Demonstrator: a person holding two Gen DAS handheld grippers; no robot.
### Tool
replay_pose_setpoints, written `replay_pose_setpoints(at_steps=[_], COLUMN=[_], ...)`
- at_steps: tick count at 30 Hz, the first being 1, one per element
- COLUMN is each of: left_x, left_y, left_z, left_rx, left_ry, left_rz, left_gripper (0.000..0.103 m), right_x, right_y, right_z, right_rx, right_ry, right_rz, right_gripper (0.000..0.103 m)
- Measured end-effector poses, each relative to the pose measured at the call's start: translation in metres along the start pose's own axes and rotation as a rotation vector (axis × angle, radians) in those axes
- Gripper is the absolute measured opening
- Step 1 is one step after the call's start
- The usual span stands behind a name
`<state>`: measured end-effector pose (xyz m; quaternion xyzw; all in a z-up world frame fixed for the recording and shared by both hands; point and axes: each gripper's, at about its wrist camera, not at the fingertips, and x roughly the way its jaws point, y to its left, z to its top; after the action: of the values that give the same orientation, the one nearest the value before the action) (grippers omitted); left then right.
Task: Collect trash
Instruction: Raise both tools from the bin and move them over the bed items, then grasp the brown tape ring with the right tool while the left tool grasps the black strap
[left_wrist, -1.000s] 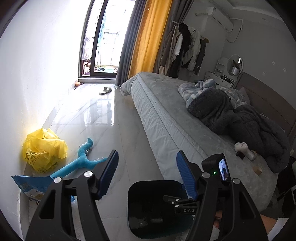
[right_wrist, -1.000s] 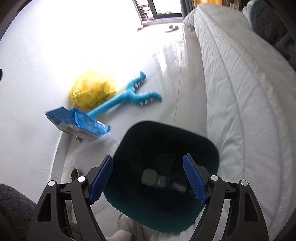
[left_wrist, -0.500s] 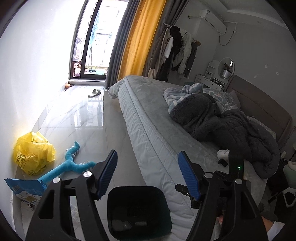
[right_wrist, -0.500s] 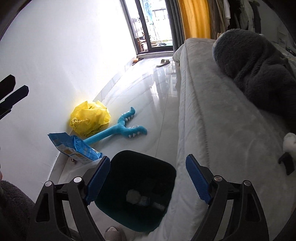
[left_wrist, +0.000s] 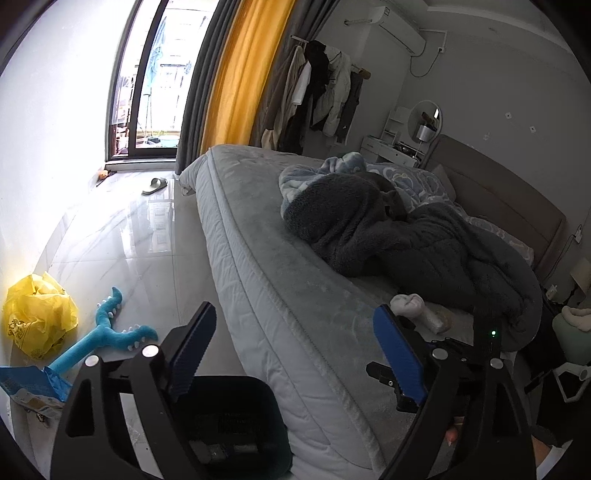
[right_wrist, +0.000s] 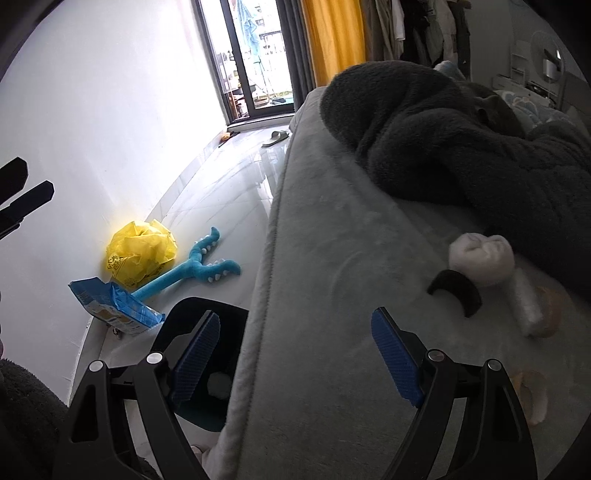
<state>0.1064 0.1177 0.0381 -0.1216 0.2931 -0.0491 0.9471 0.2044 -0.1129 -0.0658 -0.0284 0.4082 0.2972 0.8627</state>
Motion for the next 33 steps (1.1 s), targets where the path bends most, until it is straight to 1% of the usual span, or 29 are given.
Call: replay_pose_setpoints(at_steps=[6, 13, 20, 22, 25, 30, 33], left_x=[0.021, 0.048, 0.082, 0.09, 0.105, 0.132, 0.145], left_y=[-0.031, -0.065, -0.09, -0.094, -0.099, -0.101, -0.104], left_z=[0.001, 0.002, 0.001, -0.001, -0.006, -0.016, -0.021], left_rx=[0.036, 0.091, 0.122, 0.134, 0.14, 0.116, 0.103], left_ry=[0.017, 0.045, 0.081, 0.091, 0.118, 0.169, 0.186], left_rz=[-0.027, -0.048, -0.061, -0.063, -0.061, -0.076, -0.095], left_gripper=[0.09, 0.09, 0.09, 0.09, 0.09, 0.09, 0.09], right_x=[-0.022, -0.047, -0.046, -0.045, -0.044, -0.041, -0.042], right_y=[-0.035, -0.062, -0.095, -0.102, -0.11, -0.127, -0.134], right_z=[-0.005, -0.011, -0.027, -0.03, -0.033, -0.042, -0.045], right_rx=[0.054, 0.023, 0.048, 0.039, 0.007, 0.017, 0.025], right_ry=[-0.021, -0.051, -0.036, -0.023, -0.026, -0.017, -0.022], right_rz=[-0.045, -0.112, -0.142, -0.153, -0.172, -0.172, -0.163], right_gripper=[0.085, 0.085, 0.085, 0.085, 0.085, 0.085, 0.085])
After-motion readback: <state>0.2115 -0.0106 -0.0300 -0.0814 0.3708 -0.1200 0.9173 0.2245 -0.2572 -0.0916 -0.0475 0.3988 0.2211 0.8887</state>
